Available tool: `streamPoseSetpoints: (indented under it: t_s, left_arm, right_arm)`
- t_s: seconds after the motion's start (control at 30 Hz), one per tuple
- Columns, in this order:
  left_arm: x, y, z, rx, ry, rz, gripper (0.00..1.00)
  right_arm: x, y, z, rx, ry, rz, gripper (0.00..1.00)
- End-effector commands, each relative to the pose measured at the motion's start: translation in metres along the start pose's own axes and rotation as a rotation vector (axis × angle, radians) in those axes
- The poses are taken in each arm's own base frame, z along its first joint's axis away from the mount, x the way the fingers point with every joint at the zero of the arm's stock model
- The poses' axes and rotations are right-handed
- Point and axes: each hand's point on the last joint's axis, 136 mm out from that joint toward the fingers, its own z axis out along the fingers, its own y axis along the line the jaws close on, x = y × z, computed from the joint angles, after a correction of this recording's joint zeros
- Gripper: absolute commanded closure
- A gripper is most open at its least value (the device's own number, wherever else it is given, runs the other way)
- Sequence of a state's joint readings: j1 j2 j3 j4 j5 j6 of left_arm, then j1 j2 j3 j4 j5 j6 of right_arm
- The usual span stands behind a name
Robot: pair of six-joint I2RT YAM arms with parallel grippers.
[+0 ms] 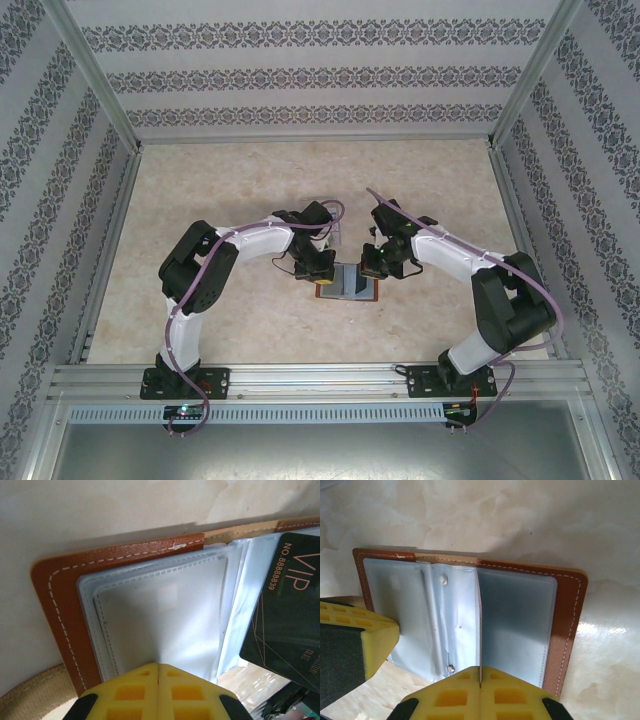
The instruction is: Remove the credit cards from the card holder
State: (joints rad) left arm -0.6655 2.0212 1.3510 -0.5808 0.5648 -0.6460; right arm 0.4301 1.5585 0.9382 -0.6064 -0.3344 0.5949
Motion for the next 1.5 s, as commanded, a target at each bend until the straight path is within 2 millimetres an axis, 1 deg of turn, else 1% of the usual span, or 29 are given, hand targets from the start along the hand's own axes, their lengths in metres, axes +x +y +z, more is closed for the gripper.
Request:
streamPoseSetpoints:
  t_s: [0.0,0.13,0.33,0.5,0.6,0.67,0.73,0.77,0.87,0.93,1.13,1.23,1.33,1.47]
  left_arm:
    - [0.011,0.022,-0.004,-0.085,0.020,-0.025,0.99]
    - [0.015,0.025,-0.004,-0.086,0.019,-0.035,0.99]
    - [0.017,0.024,-0.011,-0.085,-0.002,-0.034,0.99]
    - [0.011,0.015,-0.019,-0.067,-0.033,-0.023,0.98]
    - [0.007,0.007,-0.025,-0.044,-0.052,-0.010,0.92]
    - [0.004,0.004,-0.027,-0.040,-0.066,-0.005,0.90]
    - [0.001,0.003,-0.030,-0.041,-0.081,-0.005,0.90]
    - [0.000,0.003,-0.031,-0.041,-0.089,-0.006,0.89]
    - [-0.002,0.006,-0.035,-0.038,-0.105,-0.014,0.89]
    - [-0.002,0.008,-0.037,-0.036,-0.117,-0.021,0.89]
    - [-0.006,0.019,-0.049,-0.009,-0.179,-0.053,0.88]
    - [-0.005,0.029,-0.056,-0.008,-0.200,-0.075,0.87]
    - [-0.001,0.041,-0.062,-0.004,-0.214,-0.103,0.87]
    - [0.006,0.050,-0.066,0.009,-0.229,-0.120,0.87]
  right_arm:
    - [-0.004,0.014,-0.016,-0.036,-0.033,-0.033,0.94]
    - [-0.007,0.023,-0.023,-0.066,-0.043,-0.071,0.95]
    - [-0.011,0.028,-0.030,-0.061,-0.034,-0.156,0.95]
    - [-0.013,0.036,-0.037,-0.077,-0.034,-0.342,0.94]
    - [-0.015,0.032,-0.040,-0.031,-0.030,-0.461,0.95]
    - [-0.018,0.032,-0.041,-0.019,-0.039,-0.540,0.95]
    - [-0.016,0.033,-0.040,-0.021,-0.022,-0.627,0.95]
    - [-0.016,0.031,-0.039,0.006,-0.018,-0.681,0.95]
    - [-0.012,0.029,-0.040,0.034,0.013,-0.840,0.95]
    - [-0.011,0.028,-0.043,0.049,0.030,-0.916,0.95]
    - [-0.017,0.024,-0.047,0.153,0.069,-1.142,0.97]
    - [-0.019,0.024,-0.045,0.197,0.107,-1.232,0.97]
    - [-0.026,0.029,-0.043,0.217,0.125,-1.294,1.00]
    - [-0.039,0.041,-0.042,0.216,0.142,-1.355,1.00]
